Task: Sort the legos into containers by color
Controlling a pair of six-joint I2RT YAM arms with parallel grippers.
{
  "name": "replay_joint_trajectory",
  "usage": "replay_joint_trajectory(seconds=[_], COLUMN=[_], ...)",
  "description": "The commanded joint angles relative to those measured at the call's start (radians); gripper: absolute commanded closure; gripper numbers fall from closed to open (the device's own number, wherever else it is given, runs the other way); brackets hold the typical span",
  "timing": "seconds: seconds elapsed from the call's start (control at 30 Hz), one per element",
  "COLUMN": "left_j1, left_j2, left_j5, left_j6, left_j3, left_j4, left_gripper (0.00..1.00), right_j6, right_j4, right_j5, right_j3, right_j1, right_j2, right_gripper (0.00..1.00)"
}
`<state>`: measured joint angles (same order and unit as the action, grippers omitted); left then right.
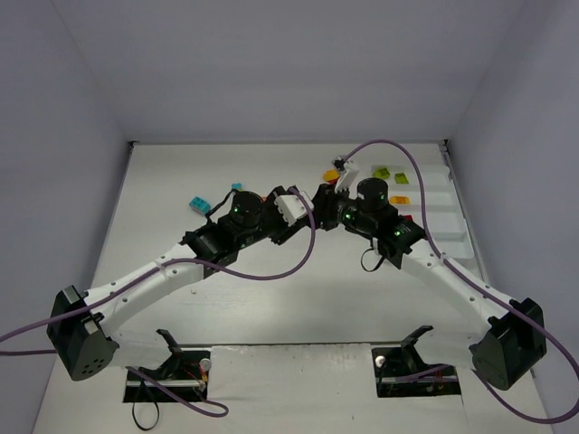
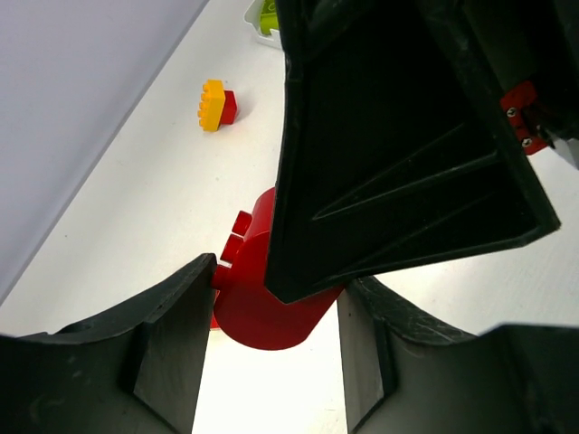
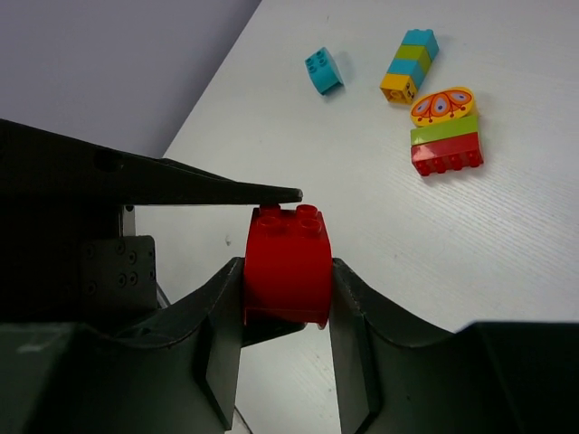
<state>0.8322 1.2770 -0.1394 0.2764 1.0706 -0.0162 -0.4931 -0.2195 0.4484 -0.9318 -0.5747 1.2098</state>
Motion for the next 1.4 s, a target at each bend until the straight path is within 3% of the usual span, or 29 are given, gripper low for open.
replay_joint_trajectory(seconds=[0.0,0.03,0.07,0.13,0.2,0.27,0.4,0.47,0.57,0.73,0.97,1.13,1.17,1.2,1.27,1.3,1.37], left_j1=[0.005,0.005,0.005,0.005,-0.004,-0.018,-0.105,-0.151,-0.266,-0.439,-0.511,-0.536,-0.541,-0.542,-0.548,-0.553,-0.556], left_j2=[-0.012,-0.008,-0.007,-0.005,0.002,0.01,0.018,0.019,0.03,-0.005,-0.149,-0.159,-0.162,-0.163,-0.166,-0.165,-0.162], left_j5=[-0.014,-0.003,0.007,0.072,0.18,0.213,0.216,0.222,0.256,0.216,0.288,0.294,0.296,0.288,0.281,0.281,0.282], left_j6=[-0.017,-0.029,-0.034,-0.061,-0.107,-0.138,-0.264,-0.328,-0.445,-0.574,-0.566,-0.554,-0.554,-0.554,-0.554,-0.554,-0.554], left_j3=[0.072,0.074,0.074,0.074,0.075,0.098,0.161,0.201,0.264,0.361,0.138,0.108,0.106,0.104,0.101,0.101,0.098], left_j4=[0.072,0.07,0.067,0.067,0.065,0.027,-0.1,-0.187,-0.367,-0.608,-0.496,-0.519,-0.521,-0.518,-0.515,-0.513,-0.513], left_gripper=[0.81,0.71,0.49,0.31,0.28,0.26,0.26,0.26,0.26,0.22,0.16,0.16,0.16,0.16,0.16,0.16,0.16], right_j6=[0.06,0.07,0.092,0.132,0.162,0.197,0.241,0.292,0.375,0.47,0.525,0.544,0.544,0.542,0.533,0.528,0.524], right_j4=[-0.037,-0.032,-0.015,0.018,0.041,0.065,0.081,0.094,0.097,0.098,0.098,0.103,0.103,0.103,0.106,0.109,0.109], right_j5=[-0.063,-0.092,-0.111,-0.184,-0.258,-0.344,-0.451,-0.584,-0.797,-0.994,-1.159,-1.243,-1.242,-1.243,-1.243,-1.234,-1.194], right_j3=[-0.007,-0.01,-0.013,-0.022,-0.03,-0.033,-0.029,-0.044,-0.077,-0.134,-0.202,-0.236,-0.236,-0.234,-0.229,-0.225,-0.211], right_j1=[0.013,0.013,0.016,0.025,0.053,0.094,0.289,0.335,0.389,0.485,0.516,0.523,0.524,0.527,0.527,0.526,0.526], right_j2=[-0.004,-0.006,-0.007,-0.004,0.0,0.013,0.057,0.095,0.158,0.319,0.497,0.6,0.611,0.628,0.639,0.637,0.628], right_gripper=[1.0,1.0,1.0,1.0,1.0,1.0,1.0,1.0,1.0,1.0,0.98,0.91,0.87,0.77,0.64,0.51,0.41])
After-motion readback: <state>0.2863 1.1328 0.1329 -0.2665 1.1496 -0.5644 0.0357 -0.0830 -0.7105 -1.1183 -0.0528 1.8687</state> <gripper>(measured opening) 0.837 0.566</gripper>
